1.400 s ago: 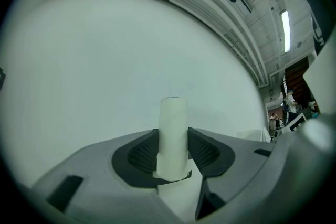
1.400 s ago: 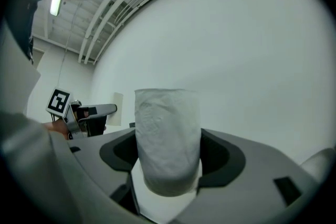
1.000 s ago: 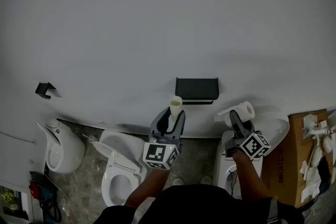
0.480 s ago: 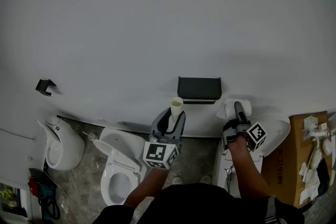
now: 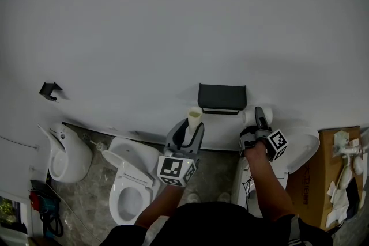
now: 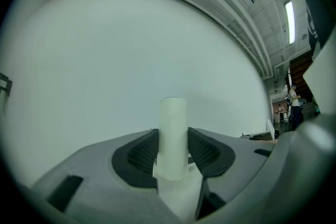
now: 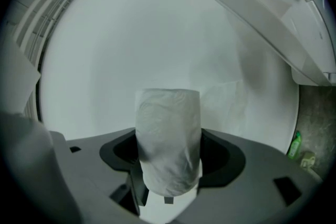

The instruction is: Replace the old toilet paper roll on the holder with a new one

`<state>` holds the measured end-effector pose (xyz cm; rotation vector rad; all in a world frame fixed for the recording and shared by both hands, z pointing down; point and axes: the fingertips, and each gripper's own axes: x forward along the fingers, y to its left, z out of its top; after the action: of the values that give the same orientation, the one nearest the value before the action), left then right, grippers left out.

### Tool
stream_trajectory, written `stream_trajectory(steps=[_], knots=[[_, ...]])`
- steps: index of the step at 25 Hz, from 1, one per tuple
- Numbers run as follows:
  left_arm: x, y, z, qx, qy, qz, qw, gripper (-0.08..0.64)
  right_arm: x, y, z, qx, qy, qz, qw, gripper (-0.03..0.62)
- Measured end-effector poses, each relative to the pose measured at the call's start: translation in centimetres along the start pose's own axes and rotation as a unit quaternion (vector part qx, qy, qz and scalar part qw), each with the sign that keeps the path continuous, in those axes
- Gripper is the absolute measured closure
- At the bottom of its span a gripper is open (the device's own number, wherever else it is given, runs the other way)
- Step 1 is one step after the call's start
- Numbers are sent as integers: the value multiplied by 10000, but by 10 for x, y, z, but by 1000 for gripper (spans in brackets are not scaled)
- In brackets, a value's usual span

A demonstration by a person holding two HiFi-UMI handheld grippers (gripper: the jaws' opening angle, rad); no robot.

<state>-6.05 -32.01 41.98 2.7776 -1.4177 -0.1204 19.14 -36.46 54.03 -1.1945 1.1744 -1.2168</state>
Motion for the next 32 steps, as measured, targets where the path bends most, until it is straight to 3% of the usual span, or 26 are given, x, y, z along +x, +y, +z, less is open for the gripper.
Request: stream_trajectory(steps=[13,32], knots=[[-10,11,-6,-49,34,115,9999,388,16,1,-17,-8,-97,54,9999,276],[-31,34,-9,-51,71,267,9996,388,18,4,-91,122,20,392,9992,276]])
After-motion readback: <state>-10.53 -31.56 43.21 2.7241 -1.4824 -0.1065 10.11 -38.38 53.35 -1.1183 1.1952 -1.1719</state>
